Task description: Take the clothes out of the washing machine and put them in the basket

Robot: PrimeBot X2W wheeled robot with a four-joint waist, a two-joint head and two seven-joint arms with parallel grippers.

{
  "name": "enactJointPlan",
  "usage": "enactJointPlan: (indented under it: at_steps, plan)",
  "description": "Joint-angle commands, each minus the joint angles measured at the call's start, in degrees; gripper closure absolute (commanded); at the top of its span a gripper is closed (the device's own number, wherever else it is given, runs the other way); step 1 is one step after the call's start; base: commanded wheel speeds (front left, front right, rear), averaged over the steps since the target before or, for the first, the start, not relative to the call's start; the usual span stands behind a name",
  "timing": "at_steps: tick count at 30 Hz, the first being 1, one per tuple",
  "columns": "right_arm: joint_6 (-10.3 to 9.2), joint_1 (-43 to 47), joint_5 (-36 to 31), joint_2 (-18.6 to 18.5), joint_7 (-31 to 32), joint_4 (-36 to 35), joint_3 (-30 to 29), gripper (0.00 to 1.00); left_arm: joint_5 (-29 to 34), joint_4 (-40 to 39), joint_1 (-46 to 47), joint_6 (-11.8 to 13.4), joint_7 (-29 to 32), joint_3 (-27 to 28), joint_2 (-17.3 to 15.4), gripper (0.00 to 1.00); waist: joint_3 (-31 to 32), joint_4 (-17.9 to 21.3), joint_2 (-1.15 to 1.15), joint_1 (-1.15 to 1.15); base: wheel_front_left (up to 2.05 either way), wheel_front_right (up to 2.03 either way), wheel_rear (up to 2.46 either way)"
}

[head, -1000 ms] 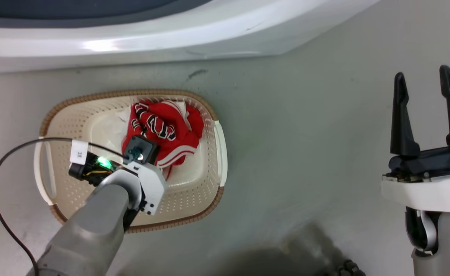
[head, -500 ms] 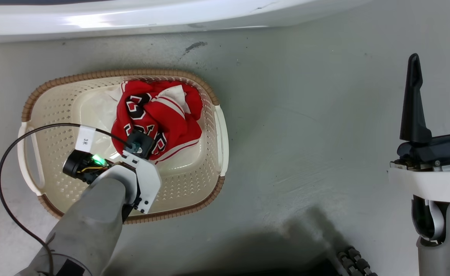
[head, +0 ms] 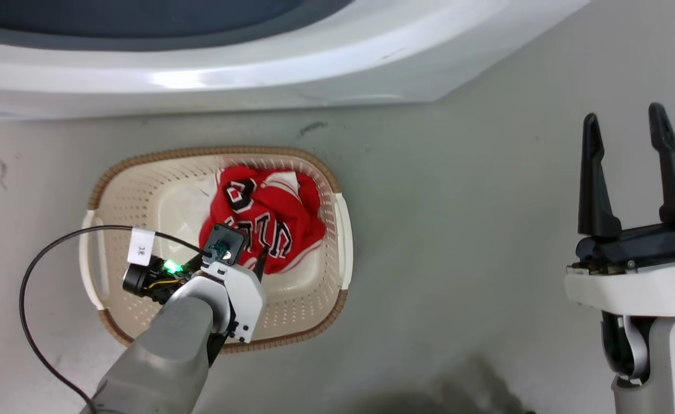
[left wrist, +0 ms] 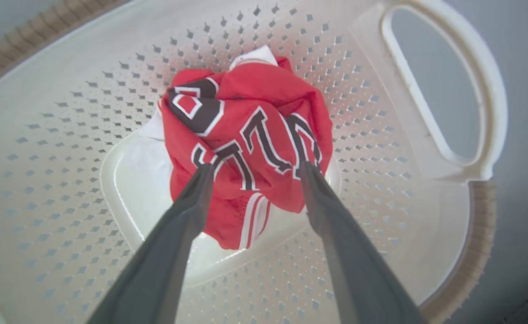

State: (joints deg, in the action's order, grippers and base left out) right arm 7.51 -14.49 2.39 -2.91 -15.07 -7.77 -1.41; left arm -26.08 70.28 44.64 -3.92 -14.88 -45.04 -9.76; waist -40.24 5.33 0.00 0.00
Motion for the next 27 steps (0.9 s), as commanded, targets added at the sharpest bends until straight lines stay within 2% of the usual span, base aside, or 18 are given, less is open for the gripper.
enactJointPlan:
  at_steps: [1, 8, 15, 22, 27]
  plan:
    - [-0.04, 0.8, 0.1, 0.1, -0.2, 0.1, 0.0, 0.0, -0.1, -1.0, -0.4, 0.5, -0.3, 0.5, 0.1, 0.0, 3.1, -1.0, 0.0, 0.0, 0.0, 0.0, 0.0]
    - [-0.04, 3.6, 0.5, 0.1, -0.2, 1.5, 0.0, 0.0, 0.9, -15.6, -8.0, 4.6, -0.3, 6.3, -2.3, 0.0, 9.6, -1.9, 0.0, 0.0, 0.0, 0.0, 0.0]
    - [-0.04, 6.6, 0.5, 0.1, -0.2, 2.3, 0.6, 0.0, 4.5, -31.4, -15.5, 8.1, -0.3, 14.6, -4.2, 0.0, 15.0, -2.1, 0.0, 0.0, 0.0, 0.0, 0.0]
    - [-0.04, 8.2, 0.9, 0.0, -0.2, 2.9, 0.8, 0.0, 8.3, -42.4, -19.5, 9.1, -0.3, 21.7, -4.9, 0.0, 18.7, -1.6, 0.0, 0.0, 0.0, 0.0, 0.0]
    - [-0.04, 8.5, 1.3, 0.0, -0.2, 3.0, 1.1, 0.0, 9.6, -45.0, -17.6, 8.5, -0.3, 26.3, -5.2, 0.0, 19.5, -1.2, 0.0, 0.0, 0.0, 0.0, 0.0]
